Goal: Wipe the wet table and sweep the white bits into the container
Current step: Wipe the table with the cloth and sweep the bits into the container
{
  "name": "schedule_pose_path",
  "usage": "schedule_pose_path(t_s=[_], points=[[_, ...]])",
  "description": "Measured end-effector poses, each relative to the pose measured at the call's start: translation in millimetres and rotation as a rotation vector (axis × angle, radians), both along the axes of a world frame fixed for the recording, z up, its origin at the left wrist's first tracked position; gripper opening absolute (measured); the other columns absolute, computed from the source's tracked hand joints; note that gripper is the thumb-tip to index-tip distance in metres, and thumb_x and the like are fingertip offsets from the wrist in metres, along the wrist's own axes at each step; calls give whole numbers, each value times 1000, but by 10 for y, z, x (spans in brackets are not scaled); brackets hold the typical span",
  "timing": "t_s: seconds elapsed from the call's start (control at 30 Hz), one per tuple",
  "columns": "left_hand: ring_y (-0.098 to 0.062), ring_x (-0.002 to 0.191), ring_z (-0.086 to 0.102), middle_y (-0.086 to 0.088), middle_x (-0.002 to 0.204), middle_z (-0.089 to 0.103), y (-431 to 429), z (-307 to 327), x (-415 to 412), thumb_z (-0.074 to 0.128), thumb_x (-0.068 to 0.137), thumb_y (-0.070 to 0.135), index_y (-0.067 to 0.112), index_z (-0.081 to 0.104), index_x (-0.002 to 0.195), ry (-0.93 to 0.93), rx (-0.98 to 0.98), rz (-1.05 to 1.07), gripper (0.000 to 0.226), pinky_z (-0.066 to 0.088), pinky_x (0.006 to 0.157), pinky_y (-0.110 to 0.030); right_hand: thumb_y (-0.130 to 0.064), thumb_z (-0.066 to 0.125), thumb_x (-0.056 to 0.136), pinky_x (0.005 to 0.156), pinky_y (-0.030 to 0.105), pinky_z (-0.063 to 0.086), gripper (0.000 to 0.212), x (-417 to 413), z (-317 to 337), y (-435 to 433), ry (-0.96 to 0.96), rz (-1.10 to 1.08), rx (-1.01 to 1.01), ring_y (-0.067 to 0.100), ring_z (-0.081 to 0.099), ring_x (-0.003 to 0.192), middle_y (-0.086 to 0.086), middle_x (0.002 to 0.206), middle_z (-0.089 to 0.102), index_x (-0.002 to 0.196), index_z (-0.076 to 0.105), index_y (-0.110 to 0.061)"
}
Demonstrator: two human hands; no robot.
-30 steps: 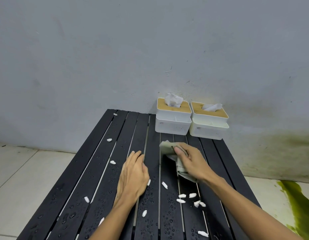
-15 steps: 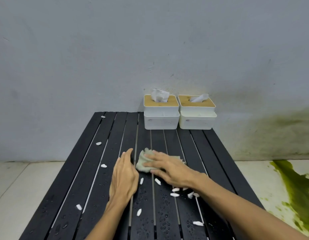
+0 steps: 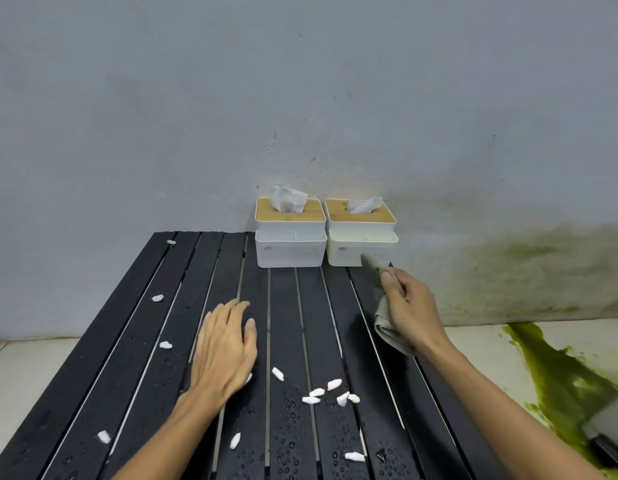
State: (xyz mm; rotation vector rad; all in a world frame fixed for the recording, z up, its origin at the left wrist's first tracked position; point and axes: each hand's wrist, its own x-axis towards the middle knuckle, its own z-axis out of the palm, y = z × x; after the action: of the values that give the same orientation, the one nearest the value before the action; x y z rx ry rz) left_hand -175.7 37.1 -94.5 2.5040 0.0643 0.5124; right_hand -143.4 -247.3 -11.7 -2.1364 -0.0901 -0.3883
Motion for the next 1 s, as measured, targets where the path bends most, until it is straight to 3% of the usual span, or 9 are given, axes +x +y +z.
schedule_pose_path(t_s=[0.07, 0.1, 0.13, 0.2, 0.27, 0.47, 0.6, 0.8, 1.0], points=[[-27, 135, 42, -7, 140, 52, -125, 80, 111, 48, 98, 22, 11, 53, 133, -36, 18, -46, 37, 31, 114, -47, -29, 41, 107, 69, 9, 50, 27, -48, -72, -86, -23, 71, -159, -1, 69, 72, -7, 85, 71, 122, 63, -34], [-27, 136, 41, -7, 140, 52, -203, 120, 175, 49, 98, 22, 11, 52, 134, -49, 25, -70, 38, 30, 115, -47, -32, 39, 107, 86, 17, 53, 33, -56, -182, -110, 22, 122, -263, 2, 70, 94, -6, 108, 70, 135, 56, -36], [-27, 136, 40, -8, 141, 51, -288, 161, 244, 50, 97, 22, 10, 51, 135, -60, 28, -92, 39, 29, 116, -46, -38, 36, 107, 109, 29, 43, 39, -45, -335, -129, 90, 153, -412, 8, 57, 125, -6, 136, 58, 144, 47, -37], [-27, 137, 40, -9, 141, 51, -467, 243, 387, 52, 96, 20, 9, 50, 136, -86, 35, -133, 42, 28, 117, -43, -54, 27, 103, 123, 48, 11, 54, 0, -603, -143, 189, 143, -682, 25, 15, 153, -6, 165, 19, 153, 32, -37], [-27, 133, 42, -9, 139, 52, -626, 307, 556, 53, 95, 20, 8, 51, 136, -123, 60, -177, 43, 30, 115, -41, -60, 20, 99, 124, 49, 1, 61, 66, -702, -129, 192, 128, -763, 29, 2, 155, -6, 168, 5, 155, 26, -37], [-29, 139, 35, -7, 140, 51, -1058, 405, 1061, 58, 90, 17, 10, 50, 136, -212, 148, -274, 47, 24, 116, -39, -49, 27, 106, 124, 42, -1, 51, 280, -689, -104, 154, 129, -749, 24, 3, 155, -9, 168, 9, 156, 24, -38], [-33, 138, 35, -8, 139, 53, -1246, 392, 1371, 64, 85, 12, 10, 50, 135, -252, 218, -307, 52, 29, 114, -43, -50, 25, 106, 124, 40, -1, 51, 297, -722, -105, 138, 120, -747, 21, 2, 155, -10, 168, 6, 156, 24, -39], [-36, 123, 48, -12, 123, 61, -1334, 379, 1718, 69, 82, 9, 10, 51, 135, -307, 320, -271, 56, 37, 106, -44, -55, 21, 102, 125, 36, 0, 56, 295, -744, -119, 131, 138, -724, 19, 2, 156, -11, 168, 6, 156, 24, -38], [-30, 103, 53, -7, 103, 66, -1346, 370, 1894, 75, 79, 6, 14, 55, 128, -338, 221, -244, 53, 45, 89, -41, -60, 13, 95, 125, 36, 0, 65, 291, -746, -127, 123, 141, -716, 19, 1, 155, -10, 168, 5, 155, 23, -39]])
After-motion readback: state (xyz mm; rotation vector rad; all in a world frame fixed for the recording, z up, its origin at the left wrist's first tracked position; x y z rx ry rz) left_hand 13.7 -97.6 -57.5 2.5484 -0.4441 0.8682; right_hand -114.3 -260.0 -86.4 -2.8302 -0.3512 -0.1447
